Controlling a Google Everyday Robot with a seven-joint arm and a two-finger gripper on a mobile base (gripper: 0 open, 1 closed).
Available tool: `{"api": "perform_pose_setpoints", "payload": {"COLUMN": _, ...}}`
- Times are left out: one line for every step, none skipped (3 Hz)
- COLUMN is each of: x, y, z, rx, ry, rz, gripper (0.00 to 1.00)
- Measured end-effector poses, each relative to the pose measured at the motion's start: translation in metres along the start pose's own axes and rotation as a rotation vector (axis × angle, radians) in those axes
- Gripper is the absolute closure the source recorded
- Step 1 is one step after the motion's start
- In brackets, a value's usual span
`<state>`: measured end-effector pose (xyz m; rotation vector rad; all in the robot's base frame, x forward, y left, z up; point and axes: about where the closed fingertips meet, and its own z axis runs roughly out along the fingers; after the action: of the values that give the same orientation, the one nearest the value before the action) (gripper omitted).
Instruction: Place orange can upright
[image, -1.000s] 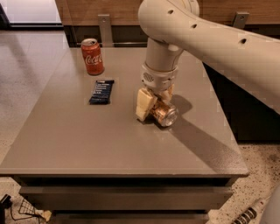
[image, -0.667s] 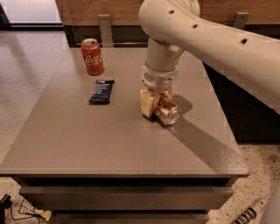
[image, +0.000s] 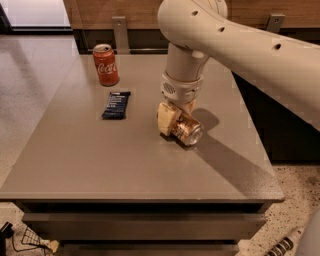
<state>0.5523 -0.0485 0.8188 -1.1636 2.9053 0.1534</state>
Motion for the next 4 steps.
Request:
{"api": "perform_pose_setpoints", "payload": {"x": 0.000, "y": 0.000, "z": 0.000, "rx": 0.000, "ry": -0.001, "rz": 0.000, "gripper": 1.00}}
{"api": "perform_pose_setpoints", "payload": {"x": -0.003, "y": -0.001, "z": -0.008, "rx": 0.023, "ry": -0.007, "rz": -0.004, "gripper": 1.00}}
{"api": "perform_pose_setpoints", "payload": {"x": 0.000, "y": -0.002, "z": -0.036, "rx": 0.097, "ry": -0.053, "rz": -0.029, "gripper": 1.00}}
{"api": "perform_pose_setpoints", "payload": {"x": 0.007, "y": 0.000, "z": -0.075, "rx": 0.157, "ry": -0.158, "rz": -0.065, "gripper": 1.00}}
